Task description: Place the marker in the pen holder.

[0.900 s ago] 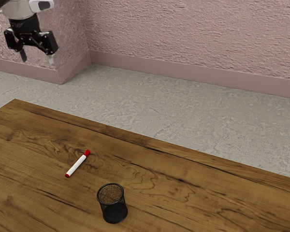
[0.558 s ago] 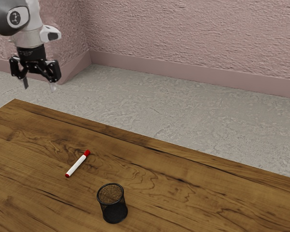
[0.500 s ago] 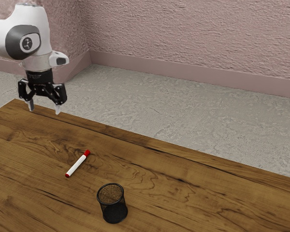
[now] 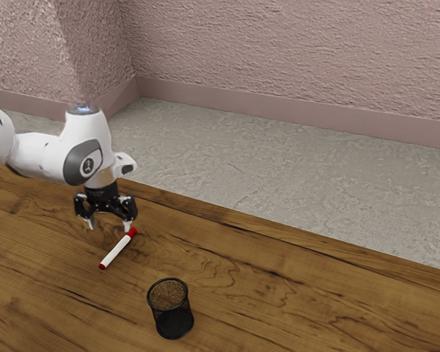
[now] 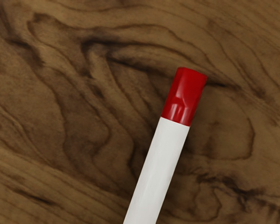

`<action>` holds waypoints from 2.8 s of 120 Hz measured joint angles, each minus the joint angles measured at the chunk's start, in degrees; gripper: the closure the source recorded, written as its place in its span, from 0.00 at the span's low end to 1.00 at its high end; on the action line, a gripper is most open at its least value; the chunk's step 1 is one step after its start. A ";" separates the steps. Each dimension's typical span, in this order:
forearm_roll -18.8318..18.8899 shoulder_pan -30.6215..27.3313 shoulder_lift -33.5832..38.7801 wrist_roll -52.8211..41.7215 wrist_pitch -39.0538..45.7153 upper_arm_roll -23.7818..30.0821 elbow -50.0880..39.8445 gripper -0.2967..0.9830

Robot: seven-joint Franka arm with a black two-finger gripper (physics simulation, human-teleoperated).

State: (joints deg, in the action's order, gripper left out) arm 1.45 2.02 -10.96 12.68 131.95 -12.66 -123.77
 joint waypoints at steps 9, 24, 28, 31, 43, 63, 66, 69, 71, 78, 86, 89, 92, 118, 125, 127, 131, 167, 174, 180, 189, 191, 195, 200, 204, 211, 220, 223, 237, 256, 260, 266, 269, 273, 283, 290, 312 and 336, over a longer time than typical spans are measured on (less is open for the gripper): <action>-1.45 -0.34 -1.26 -1.09 2.34 0.00 0.06 0.23; -2.91 -0.51 -2.76 -3.57 4.75 -0.07 0.18 0.23; -3.14 -0.56 -3.28 -4.33 5.18 -0.07 0.24 0.23; -3.28 -0.79 -3.70 -4.91 5.46 -0.04 0.31 0.23; -3.63 -1.26 -5.13 -7.39 6.28 0.18 0.54 0.23; -3.89 -1.55 -6.55 -11.70 6.98 0.42 1.14 0.23; -3.91 -1.56 -6.74 -12.29 7.03 0.43 1.33 0.23; -3.95 -1.56 -6.99 -12.87 7.07 0.43 1.51 0.23; -4.05 -1.58 -7.14 -13.26 7.10 0.43 1.71 0.23; -4.43 -1.59 -7.55 -14.57 7.16 0.44 2.11 0.23; -4.73 -1.62 -7.85 -15.95 7.21 0.44 2.32 0.23; -4.92 -1.63 -8.02 -16.43 7.21 0.44 2.53 0.23; -5.12 -1.65 -8.16 -16.89 7.18 0.44 2.70 0.23; -6.85 -1.66 -8.75 -20.22 6.50 0.44 3.63 0.23; -7.59 -1.66 -8.81 -20.94 6.11 0.44 3.75 0.24; -7.77 -1.66 -8.82 -21.14 6.02 0.44 3.75 0.25; -8.24 -1.66 -8.83 -21.51 5.79 0.44 3.72 0.28; -11.12 -1.66 -8.80 -24.09 2.27 0.44 3.67 0.56; -11.67 -1.66 -8.99 -24.48 1.72 0.44 3.68 0.58; -12.04 -1.66 -9.07 -24.78 1.36 0.44 3.68 0.60; -12.61 -1.66 -9.17 -25.20 0.96 0.44 3.67 0.64; -12.70 -1.66 -9.18 -25.28 0.89 0.44 3.67 0.65; -12.85 -1.66 -9.19 -25.45 0.76 0.44 3.68 0.69; -12.99 -1.66 -9.19 -25.64 0.63 0.44 3.69 0.72; -13.08 -1.66 -9.20 -25.78 0.55 0.44 3.69 0.74; -13.09 -1.66 -9.23 -25.92 0.45 0.44 3.69 0.77; -12.95 -1.66 -9.27 -25.93 0.40 0.43 3.69 0.80; -12.88 -1.65 -9.27 -25.90 0.40 0.43 3.69 0.81; -12.21 -1.63 -8.22 -25.60 0.78 1.40 3.68 0.83; -7.11 -1.30 -1.31 -24.84 3.84 5.87 2.86 0.85; -5.21 -1.12 1.17 -24.50 5.20 7.47 1.56 0.85; -2.47 -1.13 5.62 -23.72 7.29 10.28 -1.01 0.85; -1.08 -1.15 8.09 -23.19 8.26 11.85 -2.40 0.85; 1.06 -0.80 11.31 -22.25 9.74 13.68 -4.89 0.85; 7.69 -0.91 19.13 -18.45 13.04 19.68 -11.01 0.85; 11.06 -0.56 23.83 -15.12 14.66 22.95 -15.13 0.85; 14.96 -1.68 32.03 -3.62 17.64 31.08 -23.38 0.85; 15.12 -1.95 28.23 7.12 24.22 32.38 -25.24 0.85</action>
State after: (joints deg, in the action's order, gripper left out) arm 16.57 0.07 17.27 19.80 156.17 19.72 -149.01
